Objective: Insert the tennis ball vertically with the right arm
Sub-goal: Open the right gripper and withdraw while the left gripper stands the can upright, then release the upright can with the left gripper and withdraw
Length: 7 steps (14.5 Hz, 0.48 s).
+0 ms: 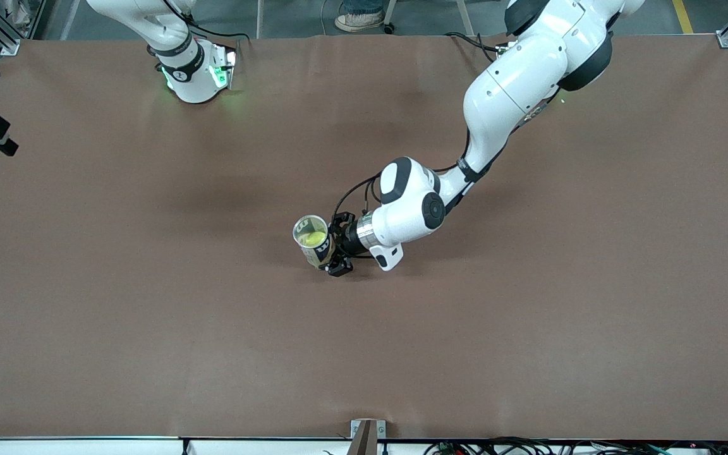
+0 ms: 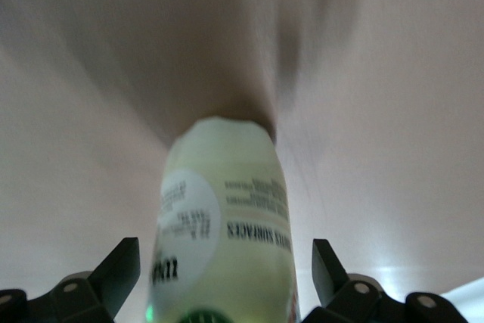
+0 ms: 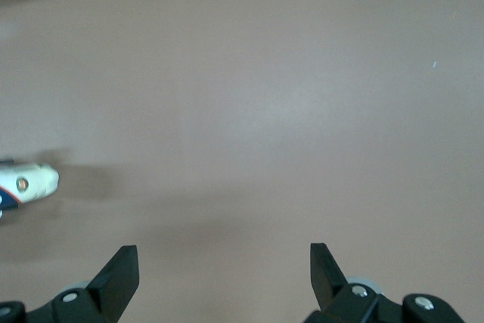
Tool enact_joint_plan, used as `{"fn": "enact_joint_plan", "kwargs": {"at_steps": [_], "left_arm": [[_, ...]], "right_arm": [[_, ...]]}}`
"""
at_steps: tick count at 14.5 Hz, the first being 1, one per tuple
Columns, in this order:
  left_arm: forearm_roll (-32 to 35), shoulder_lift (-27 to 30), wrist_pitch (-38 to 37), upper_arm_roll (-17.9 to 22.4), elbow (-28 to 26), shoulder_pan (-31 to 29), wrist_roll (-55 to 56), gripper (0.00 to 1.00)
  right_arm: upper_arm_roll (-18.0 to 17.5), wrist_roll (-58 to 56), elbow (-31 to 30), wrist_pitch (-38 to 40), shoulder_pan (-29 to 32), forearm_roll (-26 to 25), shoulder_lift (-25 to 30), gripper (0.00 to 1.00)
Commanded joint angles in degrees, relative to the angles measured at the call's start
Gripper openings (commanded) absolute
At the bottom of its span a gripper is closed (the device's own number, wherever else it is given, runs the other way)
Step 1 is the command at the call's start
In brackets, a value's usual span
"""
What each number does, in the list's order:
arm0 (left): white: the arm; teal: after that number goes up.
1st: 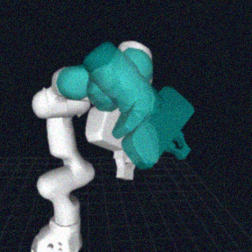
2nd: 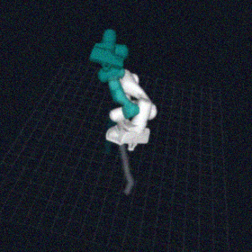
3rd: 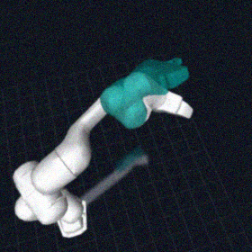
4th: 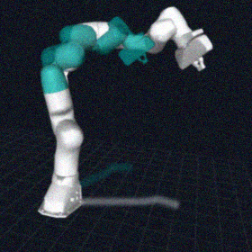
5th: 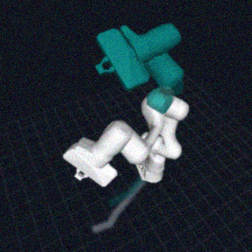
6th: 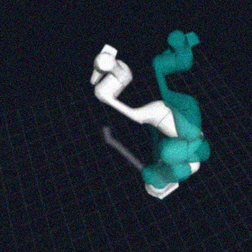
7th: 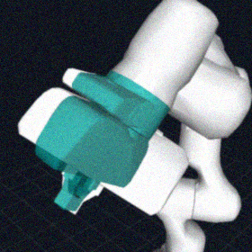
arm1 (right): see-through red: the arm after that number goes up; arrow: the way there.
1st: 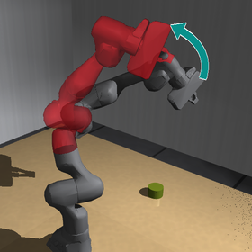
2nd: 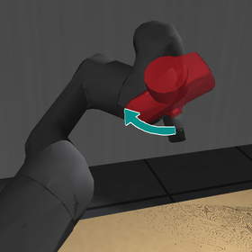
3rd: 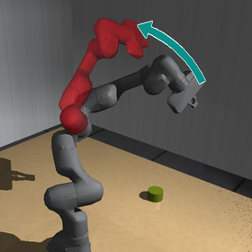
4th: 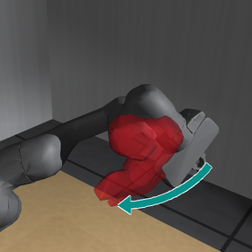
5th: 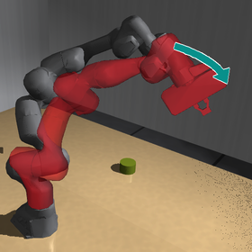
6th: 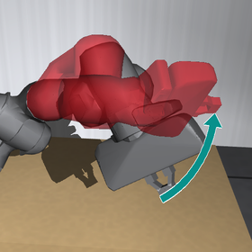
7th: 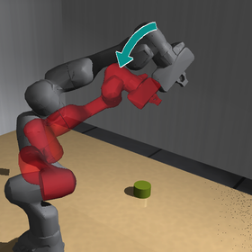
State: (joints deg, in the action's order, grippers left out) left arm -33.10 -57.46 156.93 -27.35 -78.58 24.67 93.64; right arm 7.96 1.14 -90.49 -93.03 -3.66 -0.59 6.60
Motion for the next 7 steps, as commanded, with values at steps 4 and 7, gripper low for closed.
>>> {"fn": "enact_joint_plan", "kwargs": {"at_steps": [4,7], "left_arm": [[-1.36,2.35,0.39,-0.51,-4.91,-2.87,-2.85,1.0],[-1.27,4.37,0.13,-0.51,-7.19,-4.8,-4.69,1.0]], "right_arm": [[-0.84,-1.05,3.04,-1.45,1.47,-0.99,-3.25,1.0],[-0.93,-1.05,2.17,-0.84,1.38,-0.64,-4.22,1.0]]}}
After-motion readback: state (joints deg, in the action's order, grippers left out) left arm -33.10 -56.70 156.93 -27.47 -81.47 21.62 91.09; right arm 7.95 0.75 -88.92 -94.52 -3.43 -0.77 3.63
